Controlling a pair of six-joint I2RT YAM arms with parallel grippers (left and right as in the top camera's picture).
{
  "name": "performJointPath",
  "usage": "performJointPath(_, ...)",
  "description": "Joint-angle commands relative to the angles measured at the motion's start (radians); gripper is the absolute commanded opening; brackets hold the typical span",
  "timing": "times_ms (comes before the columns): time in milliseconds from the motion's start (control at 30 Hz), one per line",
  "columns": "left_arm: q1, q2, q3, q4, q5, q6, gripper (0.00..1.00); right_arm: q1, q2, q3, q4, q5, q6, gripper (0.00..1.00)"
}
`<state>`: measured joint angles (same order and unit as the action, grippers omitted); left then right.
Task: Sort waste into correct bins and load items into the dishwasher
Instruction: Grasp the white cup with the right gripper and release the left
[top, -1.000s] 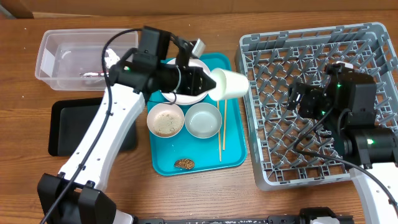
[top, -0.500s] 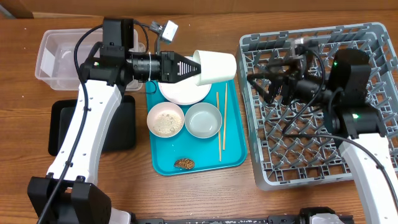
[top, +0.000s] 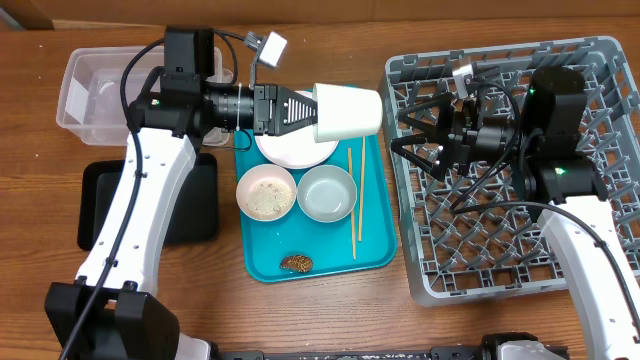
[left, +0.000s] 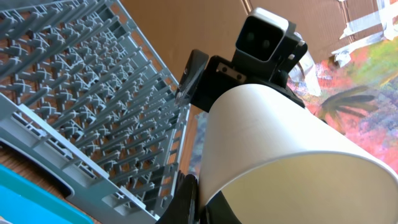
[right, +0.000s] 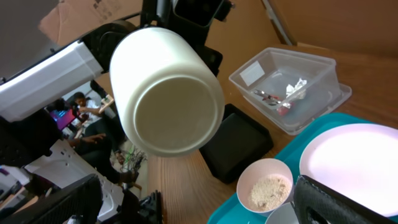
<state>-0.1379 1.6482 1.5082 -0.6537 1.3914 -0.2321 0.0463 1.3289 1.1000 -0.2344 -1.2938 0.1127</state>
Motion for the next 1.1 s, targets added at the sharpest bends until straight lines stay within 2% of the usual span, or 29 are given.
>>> performJointPath(0, -0.027, 0.014, 0.019, 0.004, 0.001, 0.018, 0.04, -0.002, -0.002, 0.019, 0.025, -0.033, 0.023, 1.00)
performJointPath(200, -0.080, 0.014, 0.019, 0.004, -0.060, 0.014, 0.04, -0.001, -0.002, 0.019, 0.031, -0.034, 0.026, 1.00)
performJointPath(367, -0.122, 0.014, 0.019, 0.019, -0.189, -0.038, 0.04, -0.001, -0.002, 0.019, 0.032, -0.037, 0.048, 1.00)
performJointPath(533, -0.148, 0.014, 0.019, 0.073, -0.199, -0.069, 0.04, -0.001, -0.002, 0.019, 0.032, -0.075, 0.049, 1.00)
performJointPath(767, -0.149, 0.014, 0.019, 0.132, -0.199, -0.109, 0.04, -0.001, -0.002, 0.019, 0.032, -0.100, 0.049, 0.86)
performJointPath(1067, -0.166, 0.016, 0.019, 0.133, -0.204, -0.123, 0.04, -0.001, -0.002, 0.019, 0.064, -0.150, 0.048, 0.80)
